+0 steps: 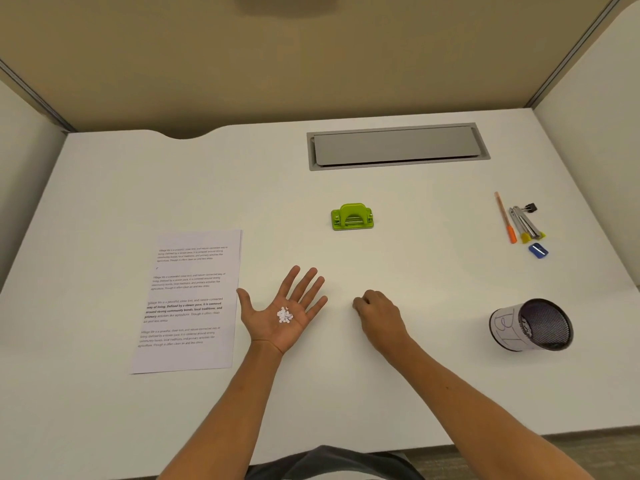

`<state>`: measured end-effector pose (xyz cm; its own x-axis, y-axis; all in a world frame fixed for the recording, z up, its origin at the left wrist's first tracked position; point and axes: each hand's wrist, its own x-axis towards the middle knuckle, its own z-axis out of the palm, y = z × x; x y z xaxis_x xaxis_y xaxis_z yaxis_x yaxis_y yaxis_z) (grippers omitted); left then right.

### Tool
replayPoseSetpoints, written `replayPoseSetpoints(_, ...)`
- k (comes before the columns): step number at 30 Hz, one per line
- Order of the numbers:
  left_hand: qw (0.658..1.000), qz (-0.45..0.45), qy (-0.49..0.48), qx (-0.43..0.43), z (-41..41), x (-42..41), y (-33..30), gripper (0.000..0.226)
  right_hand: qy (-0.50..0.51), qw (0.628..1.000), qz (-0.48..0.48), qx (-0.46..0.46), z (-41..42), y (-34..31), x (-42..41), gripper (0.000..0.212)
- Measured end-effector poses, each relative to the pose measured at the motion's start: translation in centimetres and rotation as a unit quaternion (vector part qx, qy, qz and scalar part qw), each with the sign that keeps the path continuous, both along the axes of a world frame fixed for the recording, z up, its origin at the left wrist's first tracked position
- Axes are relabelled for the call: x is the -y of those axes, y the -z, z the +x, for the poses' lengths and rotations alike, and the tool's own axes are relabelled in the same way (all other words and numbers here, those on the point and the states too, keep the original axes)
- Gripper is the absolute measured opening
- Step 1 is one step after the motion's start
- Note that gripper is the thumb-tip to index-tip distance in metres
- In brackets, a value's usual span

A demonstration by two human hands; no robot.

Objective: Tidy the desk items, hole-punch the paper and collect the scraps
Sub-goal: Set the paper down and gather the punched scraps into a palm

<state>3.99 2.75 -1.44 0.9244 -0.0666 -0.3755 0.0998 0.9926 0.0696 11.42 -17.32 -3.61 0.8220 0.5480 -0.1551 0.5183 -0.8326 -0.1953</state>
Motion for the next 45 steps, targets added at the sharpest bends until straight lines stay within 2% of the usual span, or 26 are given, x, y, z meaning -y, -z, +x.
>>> replayPoseSetpoints(3,1.0,0.006,0.01,-0.007,0.2,0.4,0.0,0.108,0.007,0.999,-0.038,-0.023,0.0,-1.2,0.1,0.036)
replayPoseSetpoints(5,1.0,0.007,0.017,-0.012,0.3,0.7,-0.3,0.108,0.037,0.995,-0.027,-0.089,0.6,-2.4,-0.4,0.02)
replayPoseSetpoints(6,1.0,0.006,0.024,-0.015,0.3,0.9,-0.4,0.108,0.07,0.994,0.008,-0.085,1.0,-2.5,-0.5,0.009)
replayPoseSetpoints(9,0.999,0.003,0.038,-0.024,0.6,1.4,-0.9,0.108,0.146,0.961,0.158,-0.172,0.8,-6.5,-1.7,0.023)
replayPoseSetpoints(11,0.999,-0.003,0.049,-0.019,0.9,1.8,-1.4,0.109,0.104,0.95,0.214,-0.204,-0.1,-9.9,-3.4,0.023)
replayPoseSetpoints(15,0.995,0.005,0.095,0.003,1.5,2.6,-1.9,0.115,0.029,0.945,0.213,-0.248,-1.5,-13.4,-6.5,0.017)
replayPoseSetpoints(19,0.993,-0.005,0.116,0.037,2.2,3.0,-2.5,0.115,0.029,0.943,0.215,-0.251,-1.6,-13.5,-6.3,0.022)
replayPoseSetpoints(21,0.992,-0.011,0.111,0.051,2.4,2.9,-2.9,0.112,0.051,0.939,0.252,-0.227,-1.0,-13.5,-5.0,0.021)
replayPoseSetpoints(23,0.994,-0.02,0.092,0.052,2.4,2.7,-3.2,0.107,0.087,0.916,0.329,-0.215,0.2,-13.3,-3.5,0.018)
replayPoseSetpoints(26,0.999,-0.011,0.042,0.029,1.9,2.1,-3.2,0.097,0.221,0.831,0.443,-0.255,2.2,-12.9,-0.3,0.014)
replayPoseSetpoints(27,1.0,-0.008,0.021,0.021,1.7,1.7,-3.0,0.096,0.264,0.808,0.458,-0.261,2.7,-12.3,1.0,0.014)
replayPoseSetpoints(28,1.0,-0.005,0.0,0.014,1.4,1.2,-2.9,0.095,0.296,0.804,0.449,-0.253,3.1,-11.2,2.5,0.013)
replayPoseSetpoints(30,0.999,0.005,-0.037,0.006,0.8,0.1,-2.5,0.095,0.32,0.843,0.372,-0.222,3.0,-8.4,5.1,0.011)
replayPoseSetpoints(33,0.997,0.016,-0.071,0.007,-0.1,-1.0,-2.2,0.097,0.289,0.895,0.271,-0.204,1.3,-4.4,6.6,0.014)
replayPoseSetpoints(39,0.996,0.025,-0.082,0.0,-1.2,-1.3,-1.7,0.103,0.22,0.934,0.224,-0.17,-1.0,-0.7,4.2,0.03)
replayPoseSetpoints(42,0.997,0.024,-0.075,0.0,-1.4,-1.2,-1.5,0.104,0.182,0.954,0.188,-0.143,-0.8,-0.4,2.7,0.024)
replayPoseSetpoints(45,0.997,0.025,-0.07,-0.001,-1.6,-1.2,-1.5,0.104,0.12,0.98,0.14,-0.075,-0.3,-0.5,2.0,0.012)
